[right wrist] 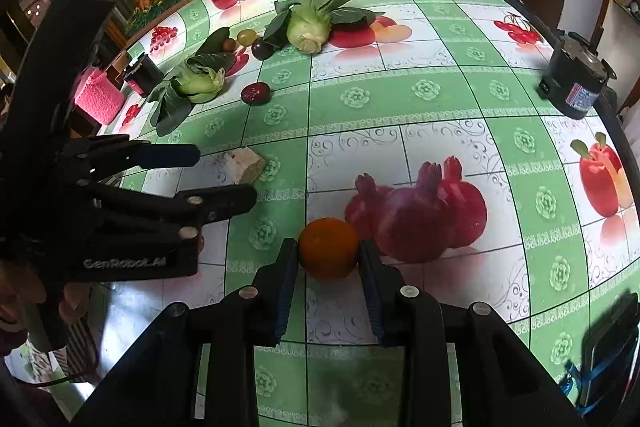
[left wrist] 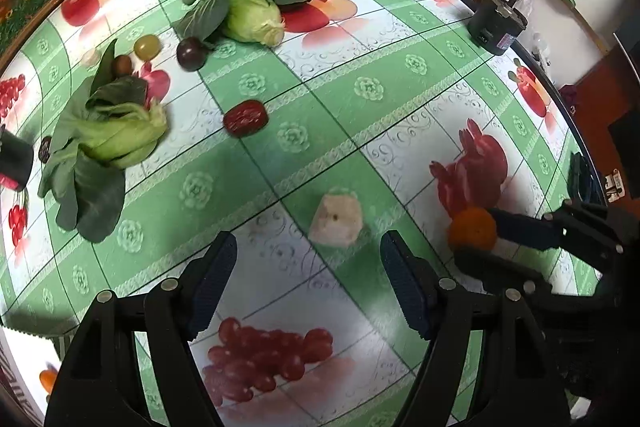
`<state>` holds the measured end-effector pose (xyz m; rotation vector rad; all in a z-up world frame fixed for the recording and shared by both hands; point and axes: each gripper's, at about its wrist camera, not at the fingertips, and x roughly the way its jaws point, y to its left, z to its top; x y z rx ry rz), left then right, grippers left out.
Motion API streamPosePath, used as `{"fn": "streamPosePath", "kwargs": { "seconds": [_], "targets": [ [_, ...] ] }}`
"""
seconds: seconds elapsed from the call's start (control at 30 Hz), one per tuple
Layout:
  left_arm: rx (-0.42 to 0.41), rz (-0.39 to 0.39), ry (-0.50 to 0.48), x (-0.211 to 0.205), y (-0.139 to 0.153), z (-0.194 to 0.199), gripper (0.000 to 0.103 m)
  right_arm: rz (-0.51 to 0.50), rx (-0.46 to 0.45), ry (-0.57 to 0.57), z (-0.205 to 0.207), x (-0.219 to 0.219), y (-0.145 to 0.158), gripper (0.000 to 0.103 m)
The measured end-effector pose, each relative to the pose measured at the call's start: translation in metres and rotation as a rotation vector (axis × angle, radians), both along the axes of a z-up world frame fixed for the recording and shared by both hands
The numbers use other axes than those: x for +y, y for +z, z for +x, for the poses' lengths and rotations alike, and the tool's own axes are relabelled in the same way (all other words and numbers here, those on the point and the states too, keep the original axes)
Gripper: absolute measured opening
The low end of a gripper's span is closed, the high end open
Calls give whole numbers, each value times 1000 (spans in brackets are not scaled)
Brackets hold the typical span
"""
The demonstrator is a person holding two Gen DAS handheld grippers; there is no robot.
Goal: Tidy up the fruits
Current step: 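Grasp the orange with the right gripper while the left gripper grasps a tan square cake, then carry the orange and tan square cake over the white tray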
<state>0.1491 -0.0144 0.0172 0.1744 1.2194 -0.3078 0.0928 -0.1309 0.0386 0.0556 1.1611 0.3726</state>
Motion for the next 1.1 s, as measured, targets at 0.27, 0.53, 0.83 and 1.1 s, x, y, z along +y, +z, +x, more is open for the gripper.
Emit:
{"fn": "streamPosePath", "kwargs": {
  "seconds": [0.27, 0.53, 0.83, 1.1],
  "targets": [
    [-1, 8, -20, -8, -4, 4, 23, 31, 12, -4, -2, -1, -2, 32],
    [-11, 11, -3, 1, 0, -6, 20, 52, 21, -14, -6, -1, 0, 32],
    [16, 55, -67, 11, 1, -49, 19, 73, 49, -10, -30, 14, 2, 32],
    [65, 76, -47, 50, -2, -94, 19, 101, 91, 16, -64, 47, 2, 32]
  ]
}}
